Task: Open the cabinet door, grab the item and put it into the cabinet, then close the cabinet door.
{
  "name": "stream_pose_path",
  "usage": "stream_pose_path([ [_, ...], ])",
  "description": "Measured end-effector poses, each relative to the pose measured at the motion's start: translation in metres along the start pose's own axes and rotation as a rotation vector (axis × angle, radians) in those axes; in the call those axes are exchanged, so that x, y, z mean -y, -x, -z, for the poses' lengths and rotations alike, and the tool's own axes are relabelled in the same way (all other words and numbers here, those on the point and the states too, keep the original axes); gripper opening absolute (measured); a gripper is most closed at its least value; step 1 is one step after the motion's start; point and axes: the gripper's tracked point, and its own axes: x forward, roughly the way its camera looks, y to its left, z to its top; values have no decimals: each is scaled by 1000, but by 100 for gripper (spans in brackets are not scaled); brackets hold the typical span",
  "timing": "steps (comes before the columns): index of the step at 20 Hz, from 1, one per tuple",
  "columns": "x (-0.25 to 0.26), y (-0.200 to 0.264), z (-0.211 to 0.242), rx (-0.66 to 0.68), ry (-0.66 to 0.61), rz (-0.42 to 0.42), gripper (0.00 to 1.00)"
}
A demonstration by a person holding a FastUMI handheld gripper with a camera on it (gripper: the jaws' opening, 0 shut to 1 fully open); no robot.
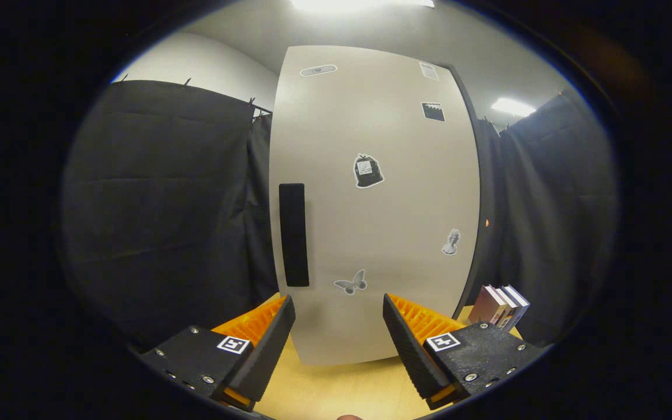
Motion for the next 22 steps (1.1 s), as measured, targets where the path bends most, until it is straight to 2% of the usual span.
stream_pose_path([
  [5, -7, -8, 15, -7, -33, -16, 94],
  [13, 10, -7, 21, 20, -25, 19, 94],
  [22, 10, 1, 28, 23, -34, -1, 94],
])
